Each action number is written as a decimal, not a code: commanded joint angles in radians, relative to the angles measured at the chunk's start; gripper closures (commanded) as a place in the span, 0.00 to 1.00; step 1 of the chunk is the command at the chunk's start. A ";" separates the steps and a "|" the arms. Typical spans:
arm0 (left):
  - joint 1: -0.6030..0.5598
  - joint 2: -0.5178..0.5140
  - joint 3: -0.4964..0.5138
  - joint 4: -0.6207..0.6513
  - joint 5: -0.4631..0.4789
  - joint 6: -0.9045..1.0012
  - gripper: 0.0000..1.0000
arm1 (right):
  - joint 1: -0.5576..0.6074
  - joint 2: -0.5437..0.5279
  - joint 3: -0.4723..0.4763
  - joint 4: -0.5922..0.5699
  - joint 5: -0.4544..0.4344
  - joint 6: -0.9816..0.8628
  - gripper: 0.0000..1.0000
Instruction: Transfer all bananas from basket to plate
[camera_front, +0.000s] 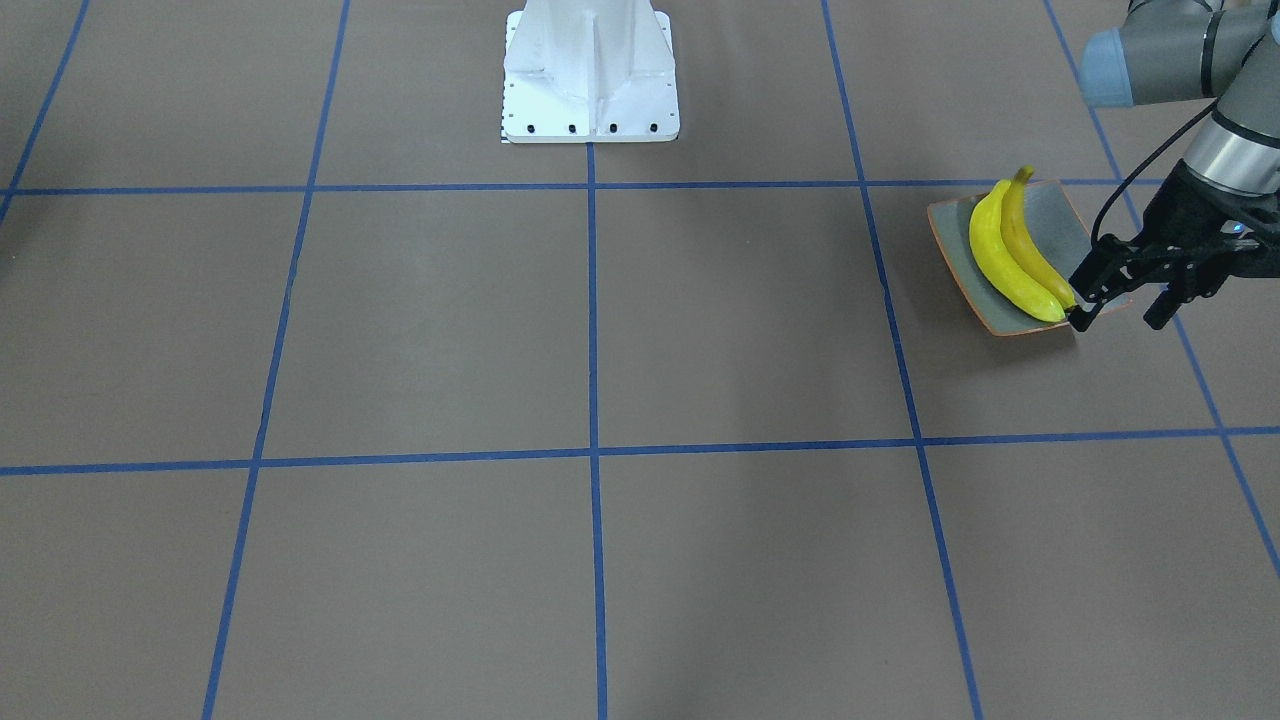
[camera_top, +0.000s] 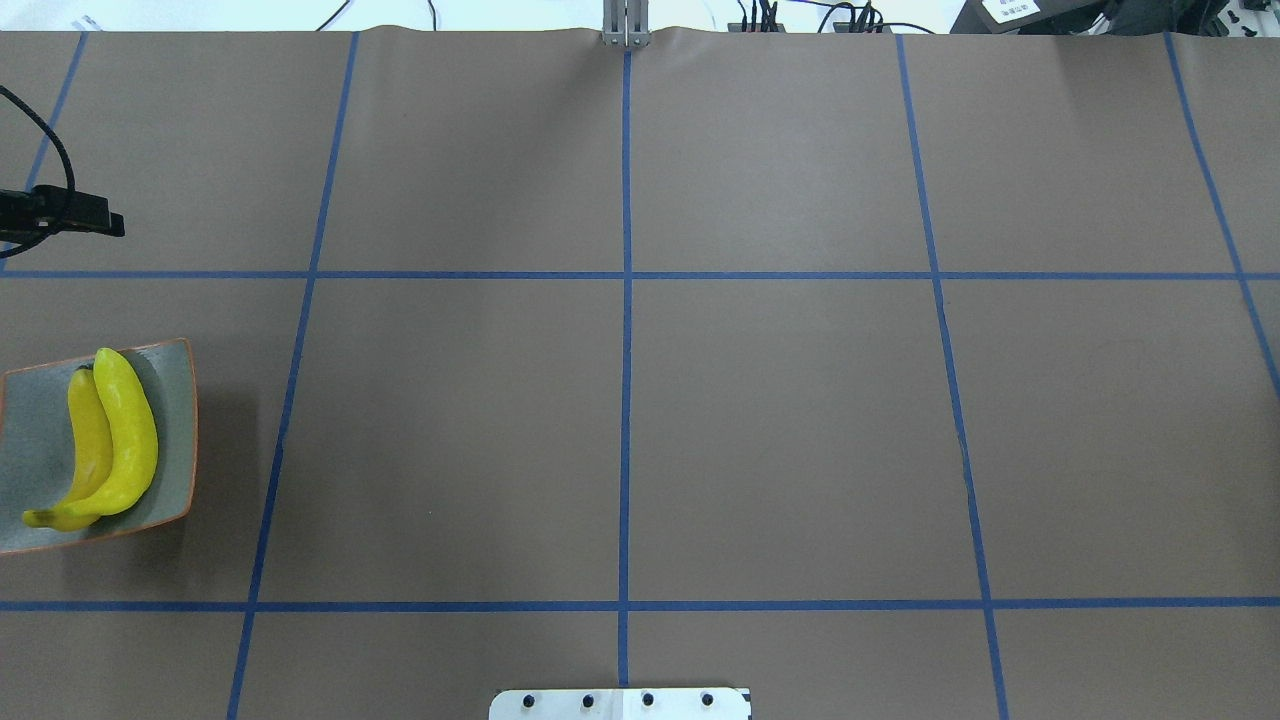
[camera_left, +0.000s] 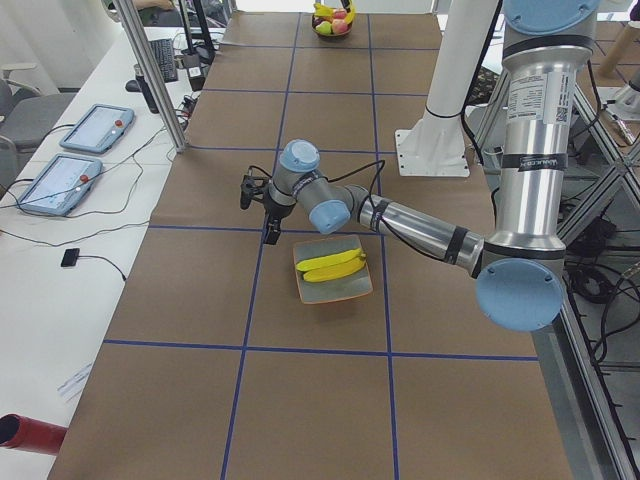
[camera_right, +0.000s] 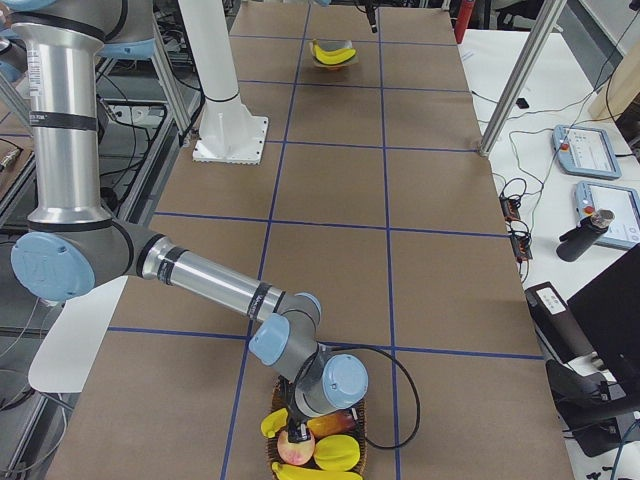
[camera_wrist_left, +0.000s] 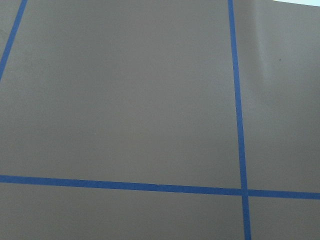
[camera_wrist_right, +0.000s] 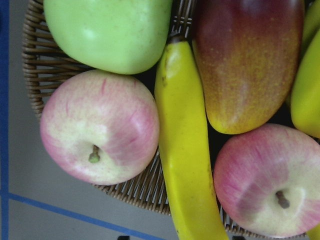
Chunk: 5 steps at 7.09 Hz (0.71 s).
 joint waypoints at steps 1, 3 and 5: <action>0.019 -0.005 0.000 -0.022 0.000 -0.043 0.00 | 0.000 0.003 -0.019 0.014 -0.030 -0.009 0.25; 0.025 -0.005 0.000 -0.030 0.000 -0.048 0.00 | 0.000 0.001 -0.038 0.016 -0.030 -0.014 0.26; 0.025 -0.006 -0.002 -0.030 0.000 -0.047 0.00 | 0.000 0.005 -0.050 0.016 -0.030 -0.014 0.29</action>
